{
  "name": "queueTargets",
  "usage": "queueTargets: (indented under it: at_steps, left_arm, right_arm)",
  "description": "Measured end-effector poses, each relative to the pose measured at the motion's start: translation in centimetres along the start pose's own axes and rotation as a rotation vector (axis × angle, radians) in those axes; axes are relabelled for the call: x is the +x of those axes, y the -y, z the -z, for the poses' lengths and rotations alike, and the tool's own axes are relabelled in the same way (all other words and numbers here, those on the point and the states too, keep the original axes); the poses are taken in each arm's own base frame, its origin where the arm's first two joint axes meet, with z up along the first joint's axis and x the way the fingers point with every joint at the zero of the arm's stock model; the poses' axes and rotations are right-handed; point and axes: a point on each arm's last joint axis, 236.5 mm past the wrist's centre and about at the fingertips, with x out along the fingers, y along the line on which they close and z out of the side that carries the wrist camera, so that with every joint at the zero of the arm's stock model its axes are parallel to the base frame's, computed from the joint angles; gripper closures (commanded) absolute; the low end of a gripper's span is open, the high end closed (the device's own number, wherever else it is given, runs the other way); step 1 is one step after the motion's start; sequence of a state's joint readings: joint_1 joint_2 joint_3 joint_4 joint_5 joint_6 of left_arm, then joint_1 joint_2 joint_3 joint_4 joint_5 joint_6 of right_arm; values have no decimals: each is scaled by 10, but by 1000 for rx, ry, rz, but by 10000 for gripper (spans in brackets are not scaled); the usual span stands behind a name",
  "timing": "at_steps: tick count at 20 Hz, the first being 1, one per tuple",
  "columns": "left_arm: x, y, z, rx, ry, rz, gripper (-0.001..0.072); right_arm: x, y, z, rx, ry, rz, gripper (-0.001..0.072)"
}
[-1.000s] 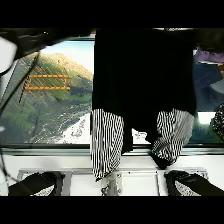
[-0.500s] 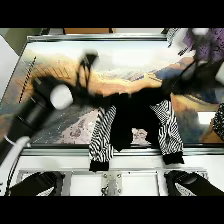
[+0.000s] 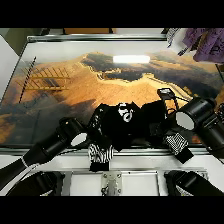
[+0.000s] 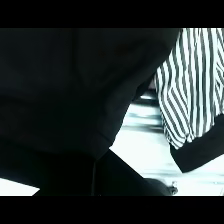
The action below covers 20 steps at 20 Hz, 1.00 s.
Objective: Fold the clothes and pants, and hang the long-sleeved shirts on hangers.
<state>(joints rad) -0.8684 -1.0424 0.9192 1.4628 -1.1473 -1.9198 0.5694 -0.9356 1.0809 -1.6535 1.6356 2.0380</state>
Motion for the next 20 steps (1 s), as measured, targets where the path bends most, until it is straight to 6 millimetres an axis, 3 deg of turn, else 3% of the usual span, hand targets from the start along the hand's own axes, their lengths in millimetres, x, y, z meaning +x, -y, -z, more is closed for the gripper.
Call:
queueTargets:
  at_steps: [3, 5, 8, 10, 13, 15, 20]
  left_arm:
    - [-17, 11, -19, -2, 59, 34, 0]
    - [-38, 14, -42, -10, 125, 56, 0]
    - [-71, 0, -78, -34, 231, 59, 0]
    - [-93, -22, -101, -58, 301, 39, 0]
    - [-122, -72, -130, -113, 406, -19, 0]
    - [-136, -119, -144, -164, 452, -82, 0]
    - [-146, -262, -150, -324, 451, -271, 0]
  right_arm:
    - [4, -3, 4, -3, -12, -7, 695]
    - [5, -4, 5, -3, -15, -10, 695]
    - [6, -5, 6, -1, -15, -11, 695]
    - [6, -5, 6, -1, -17, -13, 695]
    - [6, -5, 6, -1, -17, -13, 695]
    - [6, -5, 6, -1, -17, -13, 695]
    - [6, -5, 6, -1, -17, -13, 695]
